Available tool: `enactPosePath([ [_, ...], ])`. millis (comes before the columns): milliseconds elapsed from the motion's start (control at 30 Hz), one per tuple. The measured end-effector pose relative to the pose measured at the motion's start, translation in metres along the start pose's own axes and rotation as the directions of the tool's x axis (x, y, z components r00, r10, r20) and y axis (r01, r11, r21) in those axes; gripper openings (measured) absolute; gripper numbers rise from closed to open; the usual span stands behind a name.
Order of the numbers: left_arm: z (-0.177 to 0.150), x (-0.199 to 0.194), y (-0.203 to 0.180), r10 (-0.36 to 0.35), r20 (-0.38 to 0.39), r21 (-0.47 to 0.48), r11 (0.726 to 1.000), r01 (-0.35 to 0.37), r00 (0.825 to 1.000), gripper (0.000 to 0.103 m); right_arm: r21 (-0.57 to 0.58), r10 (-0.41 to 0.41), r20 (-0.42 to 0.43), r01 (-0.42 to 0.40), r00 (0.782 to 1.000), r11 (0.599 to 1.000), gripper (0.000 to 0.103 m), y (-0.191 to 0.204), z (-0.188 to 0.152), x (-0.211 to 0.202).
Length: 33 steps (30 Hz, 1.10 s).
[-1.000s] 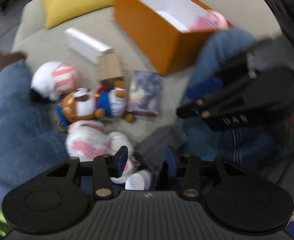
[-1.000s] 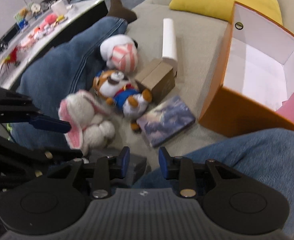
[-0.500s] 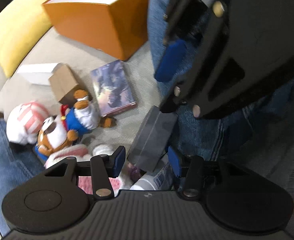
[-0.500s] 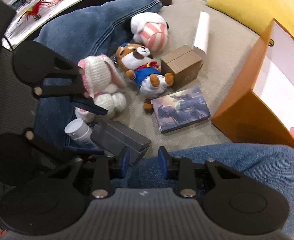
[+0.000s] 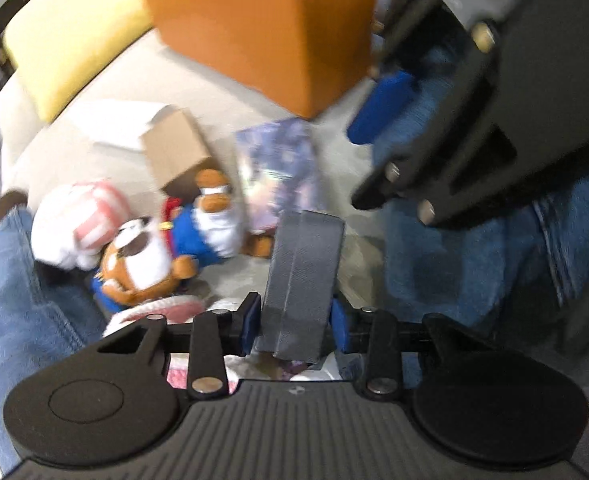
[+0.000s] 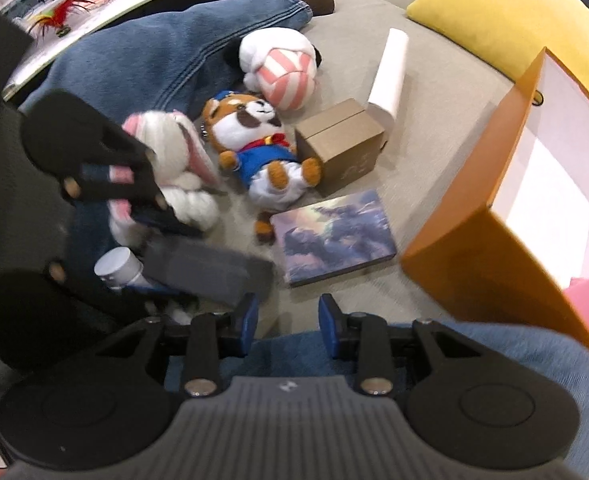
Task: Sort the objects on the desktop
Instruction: 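Grasp the dark grey case with the left tool while the right tool grasps the red card pack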
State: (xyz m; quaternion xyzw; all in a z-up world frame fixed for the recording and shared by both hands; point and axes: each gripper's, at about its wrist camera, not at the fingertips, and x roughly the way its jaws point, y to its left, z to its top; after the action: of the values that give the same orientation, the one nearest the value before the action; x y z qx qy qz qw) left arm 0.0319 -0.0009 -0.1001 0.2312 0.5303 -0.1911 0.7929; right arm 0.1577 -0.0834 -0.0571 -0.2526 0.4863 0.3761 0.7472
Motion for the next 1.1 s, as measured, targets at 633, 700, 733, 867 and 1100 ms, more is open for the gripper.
enactPosePath([
  [633,-0.003,-0.009,0.035,-0.046,0.016,-0.141,0.989,0.048,0.999,0.041,-0.278,-0.157,-0.078,0.13,0.984,0.952,0.07,0.028,0.037,0.064],
  [700,-0.006,-0.011,0.043,-0.056,0.028,-0.175,0.983,0.06,0.998,0.041,-0.305,-0.169,-0.107,0.129,0.98,0.944,0.071,0.03,0.039,0.072],
  [733,-0.007,-0.012,0.046,-0.063,0.033,-0.187,0.98,0.068,0.997,0.041,-0.313,-0.191,-0.121,0.145,0.974,0.939,0.071,0.03,0.039,0.077],
  [867,-0.01,-0.015,0.047,-0.072,0.052,-0.197,0.977,0.081,0.996,0.041,-0.315,-0.246,-0.115,0.2,0.962,0.928,0.083,0.028,0.048,0.09],
  [1100,-0.014,-0.021,0.046,-0.086,0.076,-0.231,0.968,0.102,0.993,0.041,-0.346,-0.316,-0.121,0.258,0.941,0.902,0.082,0.028,0.05,0.102],
])
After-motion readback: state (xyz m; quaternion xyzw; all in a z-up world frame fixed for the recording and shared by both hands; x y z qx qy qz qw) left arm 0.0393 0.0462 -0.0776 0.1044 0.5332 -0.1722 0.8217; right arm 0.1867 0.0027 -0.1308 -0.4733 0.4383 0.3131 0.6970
